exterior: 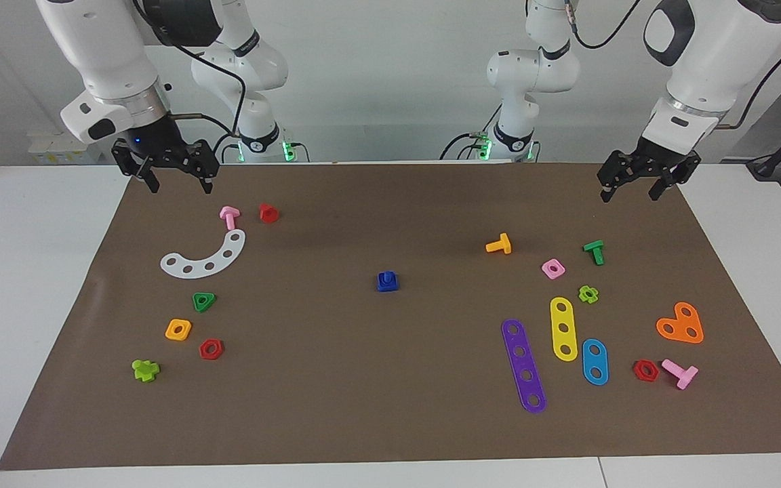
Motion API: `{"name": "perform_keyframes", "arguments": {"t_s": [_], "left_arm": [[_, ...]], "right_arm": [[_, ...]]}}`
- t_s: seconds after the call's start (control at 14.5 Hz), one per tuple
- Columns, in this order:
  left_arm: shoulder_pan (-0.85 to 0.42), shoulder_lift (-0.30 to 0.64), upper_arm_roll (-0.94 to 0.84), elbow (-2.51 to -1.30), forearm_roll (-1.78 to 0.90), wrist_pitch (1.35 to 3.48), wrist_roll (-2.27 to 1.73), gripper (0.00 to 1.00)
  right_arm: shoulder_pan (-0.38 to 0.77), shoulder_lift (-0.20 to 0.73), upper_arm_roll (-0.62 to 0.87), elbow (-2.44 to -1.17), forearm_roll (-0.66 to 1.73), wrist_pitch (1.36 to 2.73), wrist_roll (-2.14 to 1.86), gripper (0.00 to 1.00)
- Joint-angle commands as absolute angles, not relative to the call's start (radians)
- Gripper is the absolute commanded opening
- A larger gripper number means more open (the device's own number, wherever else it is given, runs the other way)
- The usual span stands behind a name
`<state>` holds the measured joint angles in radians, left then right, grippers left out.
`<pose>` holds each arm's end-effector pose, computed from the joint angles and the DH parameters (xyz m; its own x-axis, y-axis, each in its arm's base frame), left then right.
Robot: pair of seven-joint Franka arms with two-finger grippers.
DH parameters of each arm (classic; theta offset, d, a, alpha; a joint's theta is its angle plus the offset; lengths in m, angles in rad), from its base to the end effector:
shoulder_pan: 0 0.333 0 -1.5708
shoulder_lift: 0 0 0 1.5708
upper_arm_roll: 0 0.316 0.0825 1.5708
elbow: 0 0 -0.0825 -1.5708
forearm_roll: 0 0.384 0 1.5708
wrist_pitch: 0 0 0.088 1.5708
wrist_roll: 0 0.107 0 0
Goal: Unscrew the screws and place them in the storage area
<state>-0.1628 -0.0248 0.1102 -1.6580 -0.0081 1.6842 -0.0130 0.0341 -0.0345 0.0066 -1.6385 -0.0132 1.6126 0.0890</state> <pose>0.5556 -0.0293 0.6069 0.9980 -0.0385 0.0507 -0.0391 -0.9992 0.0115 0.5466 0.0210 0.6151 0.9988 -0.0477 0.0098 -0.0478 -0.9988 0.0126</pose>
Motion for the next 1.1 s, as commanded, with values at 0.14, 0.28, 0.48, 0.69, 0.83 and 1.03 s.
{"name": "perform_keyframes", "arguments": {"t_s": [0.14,0.28,0.48,0.69,0.83,1.03], "left_arm": [[-0.166,-0.049,0.106,-1.695,0.009,1.684,0.026,1.00],[-0.211,-0.095,0.094,-1.788,0.009,1.693,0.049,1.00],[-0.326,-0.132,0.091,-1.917,0.005,1.808,-0.035,1.00],[-0.448,-0.052,0.090,-1.905,-0.043,1.886,-0.223,1.00],[-0.524,0.038,0.091,-1.876,-0.066,1.984,-0.384,1.00],[-0.606,0.133,0.091,-1.856,-0.066,2.147,-0.566,1.00]], "right_arm": [[0.025,-0.044,0.009,-1.638,0.009,1.597,0.060,1.00],[0.020,-0.043,0.009,-1.638,0.009,1.597,0.057,1.00],[0.026,-0.044,0.009,-1.638,0.009,1.597,0.057,1.00],[0.028,-0.043,0.009,-1.638,0.009,1.597,0.057,1.00],[0.028,-0.043,0.009,-1.638,0.008,1.597,0.057,1.00],[0.028,-0.043,0.009,-1.637,0.008,1.597,0.057,1.00]]}}
